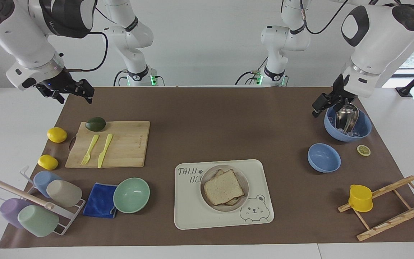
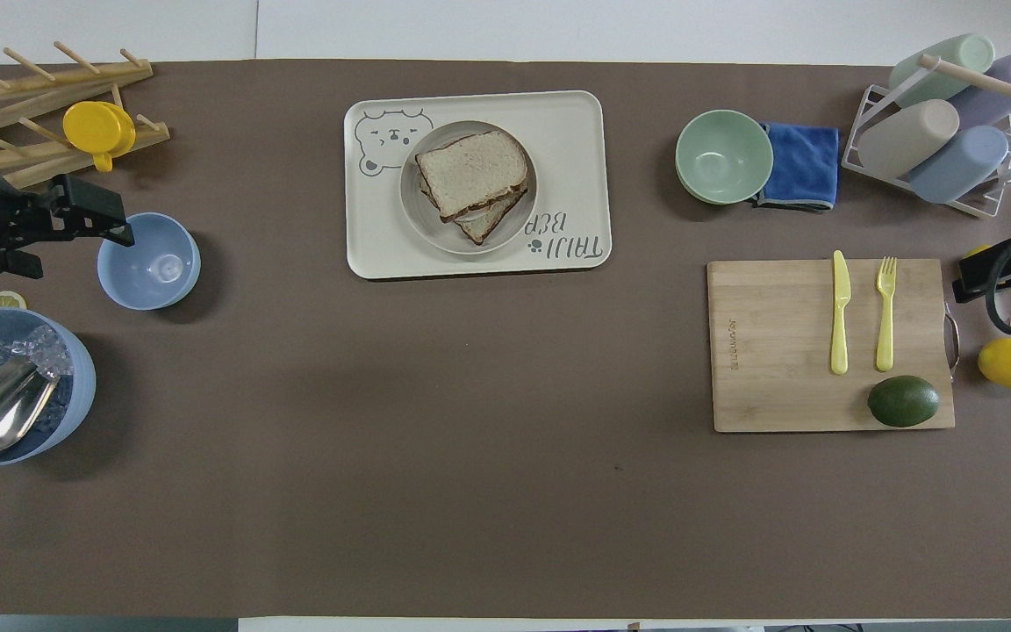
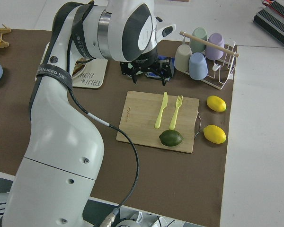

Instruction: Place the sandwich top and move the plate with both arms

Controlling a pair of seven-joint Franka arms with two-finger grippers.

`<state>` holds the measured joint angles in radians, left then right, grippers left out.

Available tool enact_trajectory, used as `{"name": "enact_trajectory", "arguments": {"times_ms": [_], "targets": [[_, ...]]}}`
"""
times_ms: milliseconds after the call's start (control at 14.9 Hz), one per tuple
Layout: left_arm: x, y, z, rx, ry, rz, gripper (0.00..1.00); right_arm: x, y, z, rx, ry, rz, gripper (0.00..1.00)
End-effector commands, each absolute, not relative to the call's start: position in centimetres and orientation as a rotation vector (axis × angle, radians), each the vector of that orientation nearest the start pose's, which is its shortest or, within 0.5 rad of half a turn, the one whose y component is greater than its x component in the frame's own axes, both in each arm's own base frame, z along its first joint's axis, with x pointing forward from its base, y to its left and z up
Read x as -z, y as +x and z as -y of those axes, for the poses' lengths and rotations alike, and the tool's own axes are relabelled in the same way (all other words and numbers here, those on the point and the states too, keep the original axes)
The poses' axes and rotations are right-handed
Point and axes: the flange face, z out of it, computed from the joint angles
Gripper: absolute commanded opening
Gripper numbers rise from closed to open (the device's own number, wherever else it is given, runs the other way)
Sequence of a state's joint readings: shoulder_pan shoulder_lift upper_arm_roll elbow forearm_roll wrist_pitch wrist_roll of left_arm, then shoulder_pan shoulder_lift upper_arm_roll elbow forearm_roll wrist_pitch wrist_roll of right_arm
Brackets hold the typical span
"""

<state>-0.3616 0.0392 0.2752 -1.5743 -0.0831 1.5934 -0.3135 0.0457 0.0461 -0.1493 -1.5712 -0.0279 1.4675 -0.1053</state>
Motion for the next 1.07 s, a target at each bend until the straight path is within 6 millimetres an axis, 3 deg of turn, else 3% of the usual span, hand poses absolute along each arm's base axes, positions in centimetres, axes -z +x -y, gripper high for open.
{"name": "enact_trajectory", "arguments": {"times_ms": [0, 469, 737, 871, 1004], "targets": [[-62.3, 53.9, 4.4, -0.086, -3.165, 0.342, 1.0, -59.2, 54.7, 5.8, -0.238, -3.148, -0.021, 1.0], [-62.4, 53.5, 3.3, -0.115, -3.177, -0.002, 1.0, -59.2, 54.7, 5.8, -0.238, -3.148, -0.021, 1.0], [-64.0, 50.6, 3.8, -0.072, -3.174, -0.012, 1.0, -59.2, 54.7, 5.8, -0.238, -3.148, -0.021, 1.0], [-63.8, 49.0, 4.7, -0.095, -3.17, 0.024, 1.0, -59.2, 54.7, 5.8, -0.238, -3.148, -0.021, 1.0], [-63.0, 49.2, 4.2, -0.109, -3.166, 0.026, 1.0, -59.2, 54.7, 5.8, -0.238, -3.148, -0.021, 1.0]]}}
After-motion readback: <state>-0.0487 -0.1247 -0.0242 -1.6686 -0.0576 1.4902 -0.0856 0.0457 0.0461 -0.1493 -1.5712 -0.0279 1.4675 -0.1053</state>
